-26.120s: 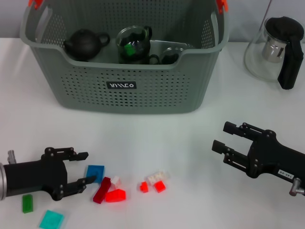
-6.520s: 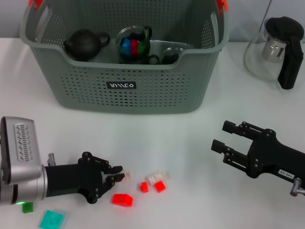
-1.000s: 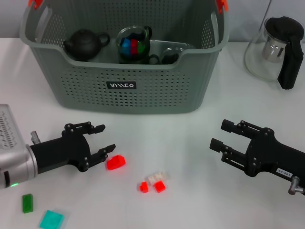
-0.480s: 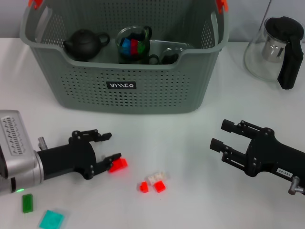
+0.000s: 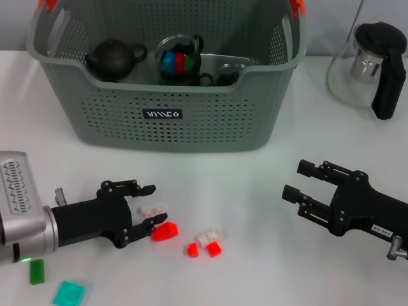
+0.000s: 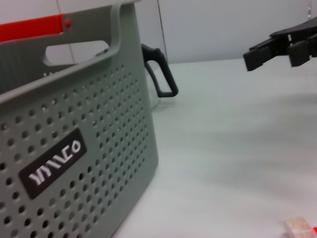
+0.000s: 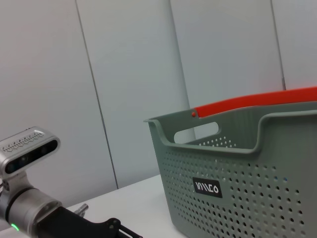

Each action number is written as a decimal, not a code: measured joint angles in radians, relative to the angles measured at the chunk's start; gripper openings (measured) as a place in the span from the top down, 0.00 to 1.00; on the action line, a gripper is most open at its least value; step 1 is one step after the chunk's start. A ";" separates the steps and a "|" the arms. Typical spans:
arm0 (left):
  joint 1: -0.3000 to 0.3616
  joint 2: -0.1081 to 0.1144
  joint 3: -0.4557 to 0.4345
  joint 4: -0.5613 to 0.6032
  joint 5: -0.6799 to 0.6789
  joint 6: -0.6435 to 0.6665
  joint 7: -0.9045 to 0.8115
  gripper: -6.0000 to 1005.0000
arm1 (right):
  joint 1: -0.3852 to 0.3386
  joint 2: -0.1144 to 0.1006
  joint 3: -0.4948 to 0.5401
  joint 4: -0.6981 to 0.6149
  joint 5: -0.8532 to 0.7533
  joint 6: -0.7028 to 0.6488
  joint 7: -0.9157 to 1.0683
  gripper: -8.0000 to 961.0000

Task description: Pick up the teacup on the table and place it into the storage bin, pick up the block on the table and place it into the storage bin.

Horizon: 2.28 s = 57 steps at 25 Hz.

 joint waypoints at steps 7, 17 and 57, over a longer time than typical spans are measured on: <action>-0.009 -0.002 0.005 -0.003 0.000 -0.062 -0.035 0.47 | 0.003 0.000 0.000 0.000 0.000 0.000 0.000 0.33; -0.012 -0.001 0.019 -0.008 0.000 -0.094 -0.104 0.47 | 0.004 0.000 0.001 -0.002 0.000 0.000 0.000 0.33; -0.150 0.061 -0.116 0.316 -0.155 0.428 -0.782 0.83 | 0.007 0.002 0.003 0.001 0.000 -0.001 0.000 0.33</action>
